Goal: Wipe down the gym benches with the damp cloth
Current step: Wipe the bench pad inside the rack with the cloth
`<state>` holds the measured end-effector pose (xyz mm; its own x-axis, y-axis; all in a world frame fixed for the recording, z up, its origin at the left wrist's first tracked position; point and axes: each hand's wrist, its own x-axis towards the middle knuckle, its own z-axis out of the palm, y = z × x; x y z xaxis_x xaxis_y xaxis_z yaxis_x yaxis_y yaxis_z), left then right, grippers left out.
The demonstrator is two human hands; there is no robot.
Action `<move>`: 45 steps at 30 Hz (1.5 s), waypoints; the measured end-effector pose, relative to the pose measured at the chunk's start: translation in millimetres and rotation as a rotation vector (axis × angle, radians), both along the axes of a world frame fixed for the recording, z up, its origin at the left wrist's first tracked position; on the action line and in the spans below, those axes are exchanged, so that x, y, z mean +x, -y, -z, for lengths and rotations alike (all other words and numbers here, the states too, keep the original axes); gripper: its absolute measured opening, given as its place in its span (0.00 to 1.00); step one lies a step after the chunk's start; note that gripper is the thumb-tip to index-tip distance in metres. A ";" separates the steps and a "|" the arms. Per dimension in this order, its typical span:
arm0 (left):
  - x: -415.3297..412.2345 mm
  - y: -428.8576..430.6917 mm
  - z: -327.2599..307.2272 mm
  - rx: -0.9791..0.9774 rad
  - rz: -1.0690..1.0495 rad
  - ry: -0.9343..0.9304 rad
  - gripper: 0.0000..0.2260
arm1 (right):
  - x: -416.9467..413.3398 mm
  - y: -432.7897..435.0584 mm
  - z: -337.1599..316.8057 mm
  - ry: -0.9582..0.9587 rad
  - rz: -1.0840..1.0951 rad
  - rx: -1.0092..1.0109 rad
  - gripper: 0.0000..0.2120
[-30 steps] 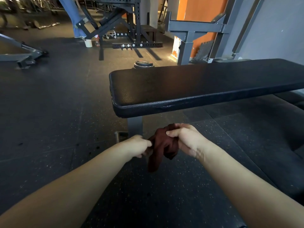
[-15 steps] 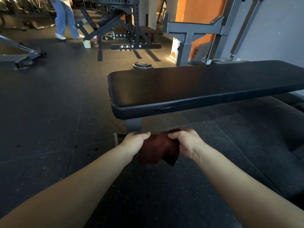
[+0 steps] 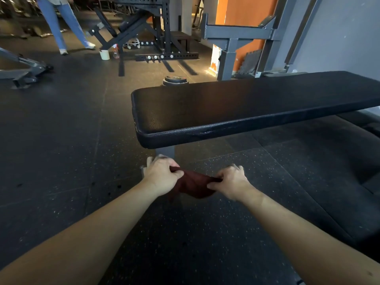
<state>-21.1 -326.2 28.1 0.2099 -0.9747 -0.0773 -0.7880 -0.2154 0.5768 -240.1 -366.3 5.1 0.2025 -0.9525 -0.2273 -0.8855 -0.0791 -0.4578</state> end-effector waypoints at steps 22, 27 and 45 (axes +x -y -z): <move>-31.6 12.9 -57.7 -0.093 0.146 -0.445 0.05 | 22.6 -10.0 -24.7 1.148 0.532 0.051 0.09; -31.7 12.9 -80.5 -0.488 0.051 -0.014 0.08 | 9.1 7.6 -44.5 1.156 0.773 -0.274 0.08; 11.3 38.6 -66.0 -0.510 0.006 0.337 0.11 | 55.4 29.3 -43.4 1.189 0.691 -0.414 0.06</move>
